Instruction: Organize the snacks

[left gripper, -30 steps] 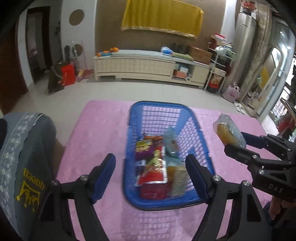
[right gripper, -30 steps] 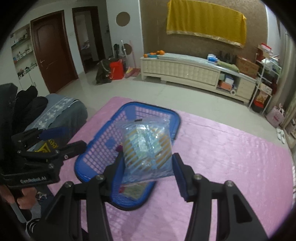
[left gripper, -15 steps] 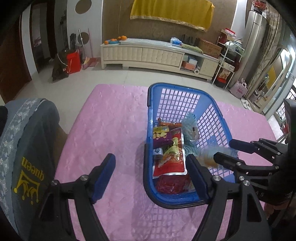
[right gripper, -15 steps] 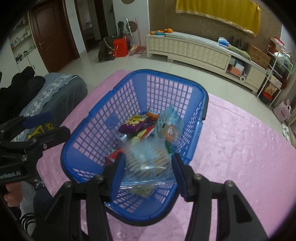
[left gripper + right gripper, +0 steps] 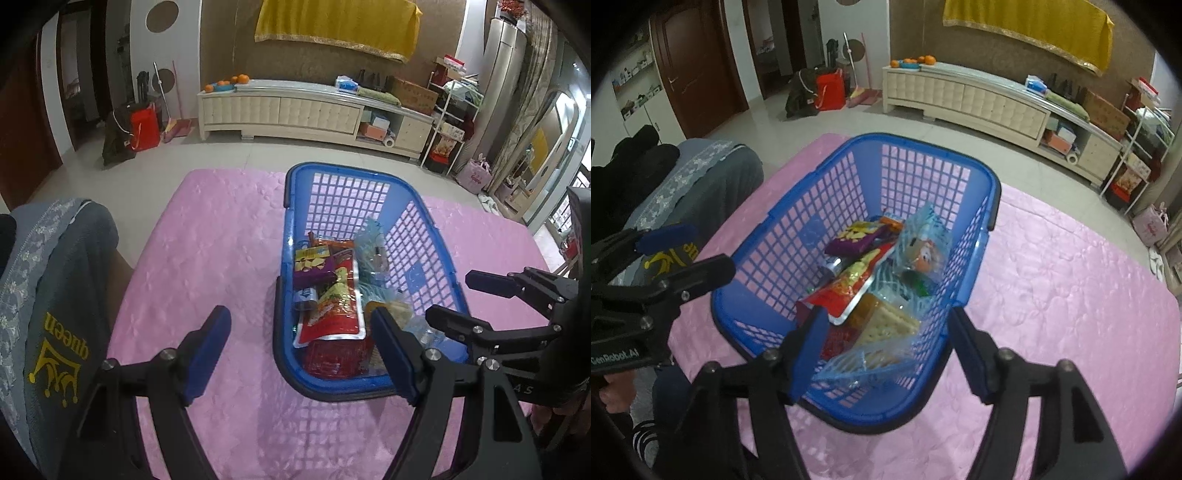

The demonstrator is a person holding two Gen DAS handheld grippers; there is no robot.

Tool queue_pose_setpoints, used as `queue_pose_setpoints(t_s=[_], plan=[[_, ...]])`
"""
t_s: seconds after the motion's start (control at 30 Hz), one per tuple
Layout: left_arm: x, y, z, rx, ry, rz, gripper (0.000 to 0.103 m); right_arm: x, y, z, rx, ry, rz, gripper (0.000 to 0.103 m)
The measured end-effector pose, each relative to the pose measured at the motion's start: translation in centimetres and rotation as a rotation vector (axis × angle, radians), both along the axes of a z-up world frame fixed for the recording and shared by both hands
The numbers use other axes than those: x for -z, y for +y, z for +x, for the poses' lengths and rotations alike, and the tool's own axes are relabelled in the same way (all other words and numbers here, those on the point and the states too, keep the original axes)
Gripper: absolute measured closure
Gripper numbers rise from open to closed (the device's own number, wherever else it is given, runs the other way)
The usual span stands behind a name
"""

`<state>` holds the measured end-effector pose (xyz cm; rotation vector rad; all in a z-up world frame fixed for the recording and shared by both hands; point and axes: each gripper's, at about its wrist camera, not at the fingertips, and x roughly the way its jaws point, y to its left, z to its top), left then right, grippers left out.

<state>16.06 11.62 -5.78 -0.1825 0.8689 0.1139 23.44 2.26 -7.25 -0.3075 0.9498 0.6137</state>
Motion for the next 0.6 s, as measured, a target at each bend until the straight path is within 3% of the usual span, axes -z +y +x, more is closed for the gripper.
queue_pose_setpoints(t_s=[0.43, 0.6], plan=[[-2.3, -4.1, -4.8, 0.038, -0.090, 0.084, 0.027, -2.5, -4.0, -3.8, 0.048, -0.042, 0.055, 0.032], [-4.6, -6.3, -8.2, 0.005, -0.218, 0.080, 0.027, -5.6, -6.6, -6.7, 0.094, -0.130, 0.115, 0.031]])
